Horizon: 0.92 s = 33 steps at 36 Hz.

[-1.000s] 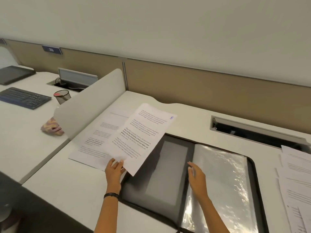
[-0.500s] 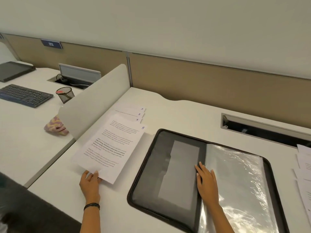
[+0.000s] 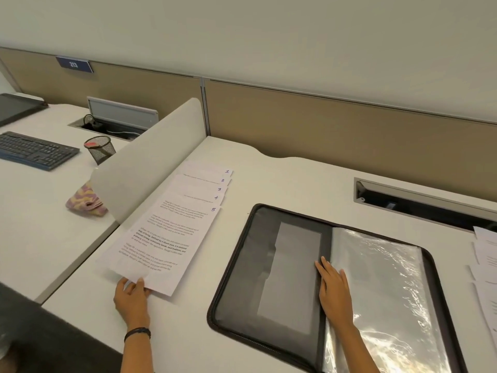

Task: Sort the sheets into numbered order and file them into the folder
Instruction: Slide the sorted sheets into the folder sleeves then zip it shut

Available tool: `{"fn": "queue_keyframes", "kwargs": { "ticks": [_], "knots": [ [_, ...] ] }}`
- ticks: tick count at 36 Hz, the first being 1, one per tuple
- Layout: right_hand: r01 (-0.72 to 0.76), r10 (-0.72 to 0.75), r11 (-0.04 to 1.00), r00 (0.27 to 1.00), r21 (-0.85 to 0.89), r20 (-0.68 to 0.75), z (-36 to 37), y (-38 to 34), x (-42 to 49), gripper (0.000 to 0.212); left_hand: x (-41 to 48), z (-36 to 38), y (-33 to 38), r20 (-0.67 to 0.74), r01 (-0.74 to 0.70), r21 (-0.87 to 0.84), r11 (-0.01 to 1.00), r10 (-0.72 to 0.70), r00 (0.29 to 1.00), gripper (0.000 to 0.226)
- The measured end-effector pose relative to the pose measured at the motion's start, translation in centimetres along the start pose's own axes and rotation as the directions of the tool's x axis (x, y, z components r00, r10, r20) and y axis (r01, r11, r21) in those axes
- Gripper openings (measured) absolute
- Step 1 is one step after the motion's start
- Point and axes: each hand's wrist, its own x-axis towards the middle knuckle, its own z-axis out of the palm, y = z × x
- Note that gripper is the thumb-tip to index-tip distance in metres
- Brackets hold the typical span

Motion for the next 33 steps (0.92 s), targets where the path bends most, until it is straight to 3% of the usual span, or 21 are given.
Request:
{"fn": "queue_keyframes", "kwargs": {
  "ticks": [6,14,19,25,33],
  "knots": [
    [0.022,-0.020,0.998,0.999,-0.059,0.031,-0.3,0.1,-0.2,0.056,0.0,0.4,-0.2,-0.050,-0.023,0.064,0.998,0.026,0.998,0.029],
    [0.003,0.005,0.991,0.998,-0.135,0.060,-0.5,0.1,-0.5,0.057,-1.1,1.3,-0.3,-0.092,-0.092,0.221,0.971,0.114,0.989,0.029],
    [-0.016,0.026,0.991,0.997,-0.132,0.074,-1.2,0.7,-1.1,0.058,-1.1,1.7,-0.9,-0.073,-0.154,0.199,0.968,0.171,0.982,0.041],
    [-0.040,0.052,0.989,0.995,-0.141,0.086,-2.2,2.5,-2.5,0.053,-2.3,3.4,-1.7,-0.108,-0.100,0.394,0.914,0.154,0.982,0.052],
    [-0.037,0.043,0.993,0.998,-0.110,0.055,-4.0,4.4,-4.8,0.060,-7.3,8.7,-2.4,0.159,-0.376,0.439,0.816,0.342,0.926,0.049]
  ]
}}
